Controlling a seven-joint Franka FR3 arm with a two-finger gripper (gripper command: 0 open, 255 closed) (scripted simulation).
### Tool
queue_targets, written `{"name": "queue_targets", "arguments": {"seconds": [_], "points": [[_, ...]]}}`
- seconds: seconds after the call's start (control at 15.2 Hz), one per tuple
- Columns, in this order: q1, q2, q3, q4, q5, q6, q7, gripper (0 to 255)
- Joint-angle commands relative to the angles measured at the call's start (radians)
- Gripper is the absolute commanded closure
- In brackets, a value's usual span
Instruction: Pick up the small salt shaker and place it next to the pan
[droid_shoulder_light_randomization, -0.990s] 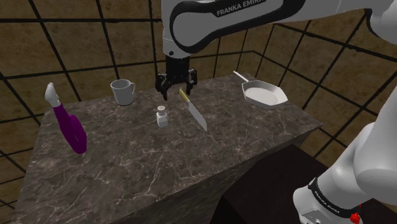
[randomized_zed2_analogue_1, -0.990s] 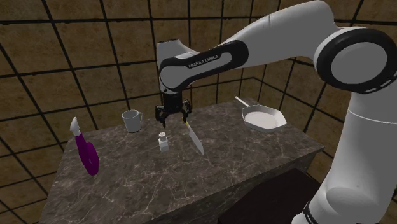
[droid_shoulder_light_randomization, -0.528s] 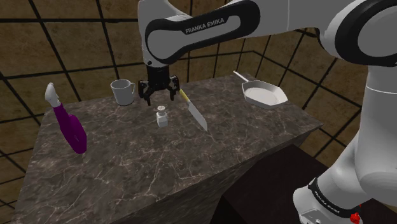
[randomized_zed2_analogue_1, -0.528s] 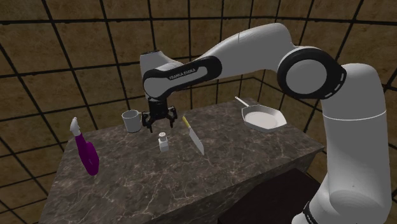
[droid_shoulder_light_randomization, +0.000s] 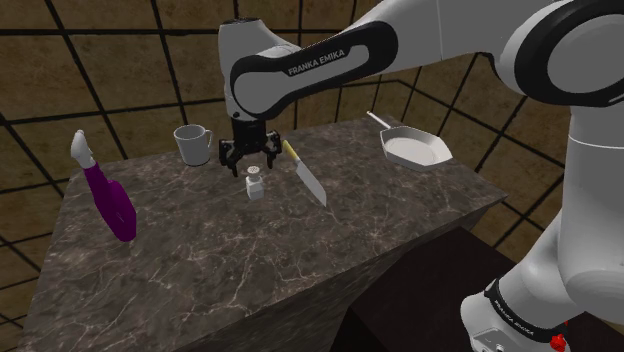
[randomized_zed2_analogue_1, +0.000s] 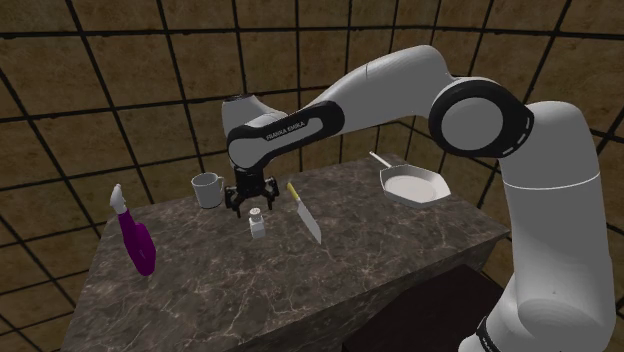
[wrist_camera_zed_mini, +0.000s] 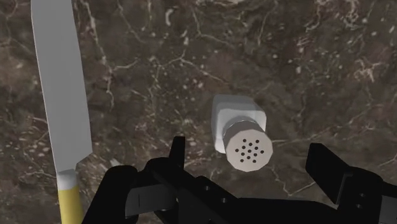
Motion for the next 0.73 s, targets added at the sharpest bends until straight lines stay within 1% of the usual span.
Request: {"name": "queue_targets", "arguments": {"seconds": [0.0, 0.33, 0.4, 0.66], "points": [[0.000, 0.001, 0.000, -0.002, 0.000, 0.002, 0.000, 0], [0.000, 0.001, 0.000, -0.001, 0.000, 0.002, 0.000, 0], [0.000, 0.001, 0.000, -0.001, 0.000, 0.002, 0.000, 255], [0.000, 0.001, 0.000, -0.001, 0.000, 0.002, 0.000, 255]]}}
